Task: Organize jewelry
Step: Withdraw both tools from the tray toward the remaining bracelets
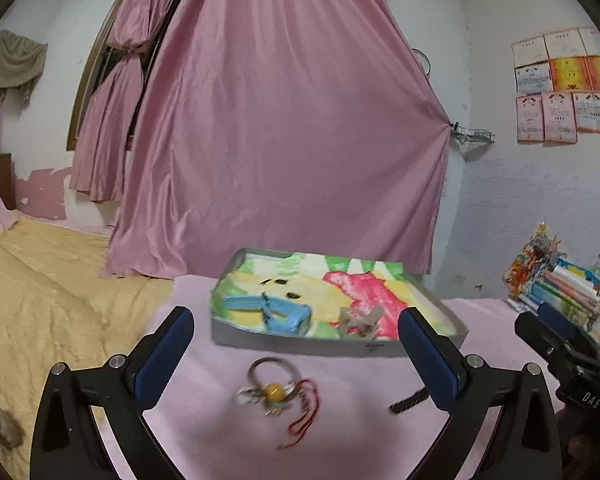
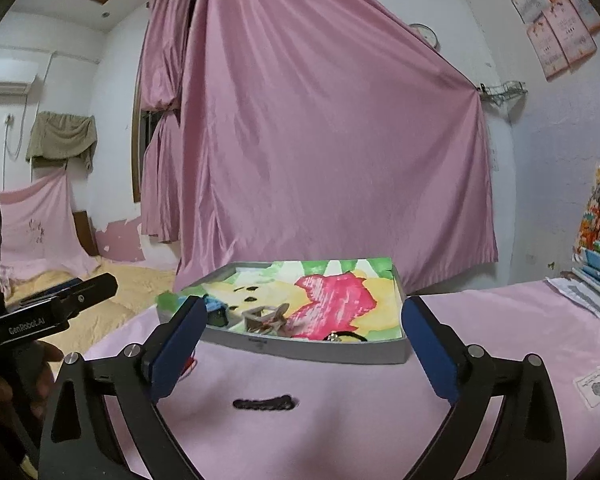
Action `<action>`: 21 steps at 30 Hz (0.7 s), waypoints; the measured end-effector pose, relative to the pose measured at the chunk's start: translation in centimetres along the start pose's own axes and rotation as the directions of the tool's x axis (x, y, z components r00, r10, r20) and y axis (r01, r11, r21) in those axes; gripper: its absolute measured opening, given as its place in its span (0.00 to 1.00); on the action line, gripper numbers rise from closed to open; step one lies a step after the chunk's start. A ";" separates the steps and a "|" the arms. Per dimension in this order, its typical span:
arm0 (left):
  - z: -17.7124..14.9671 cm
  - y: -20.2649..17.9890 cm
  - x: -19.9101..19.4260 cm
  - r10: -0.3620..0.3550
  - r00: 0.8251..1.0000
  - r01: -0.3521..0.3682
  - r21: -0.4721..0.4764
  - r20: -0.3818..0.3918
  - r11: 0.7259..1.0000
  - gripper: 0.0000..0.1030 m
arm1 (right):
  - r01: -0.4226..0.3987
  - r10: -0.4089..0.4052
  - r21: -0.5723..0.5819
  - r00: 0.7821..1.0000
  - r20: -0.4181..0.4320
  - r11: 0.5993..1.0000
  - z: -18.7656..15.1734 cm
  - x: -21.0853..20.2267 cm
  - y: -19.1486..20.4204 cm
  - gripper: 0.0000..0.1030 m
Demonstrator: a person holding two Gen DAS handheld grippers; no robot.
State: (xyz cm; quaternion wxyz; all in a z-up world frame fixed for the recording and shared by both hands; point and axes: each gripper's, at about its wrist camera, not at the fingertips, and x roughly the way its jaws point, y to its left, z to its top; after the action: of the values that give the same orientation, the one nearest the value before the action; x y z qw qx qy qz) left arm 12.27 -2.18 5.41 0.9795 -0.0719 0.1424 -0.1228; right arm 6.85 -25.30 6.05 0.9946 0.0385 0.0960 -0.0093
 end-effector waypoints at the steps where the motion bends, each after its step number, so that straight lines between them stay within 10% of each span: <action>1: -0.4 0.4 -0.3 0.008 1.000 -0.008 0.001 -0.007 1.000 0.99 | 0.003 -0.003 -0.015 1.000 -0.007 1.000 -0.3 -0.2 0.3 0.95; 21: -4.1 3.7 1.2 0.014 0.972 -0.015 -0.002 -0.233 1.000 0.99 | -0.068 0.052 -0.042 0.953 -0.299 0.997 -3.7 2.8 1.9 0.95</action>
State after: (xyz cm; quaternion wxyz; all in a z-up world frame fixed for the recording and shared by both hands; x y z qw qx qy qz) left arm 12.98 0.62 0.52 0.9568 -0.0580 0.2571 -0.1229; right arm 8.98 -23.12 2.04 0.9693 0.0165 0.2435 0.0293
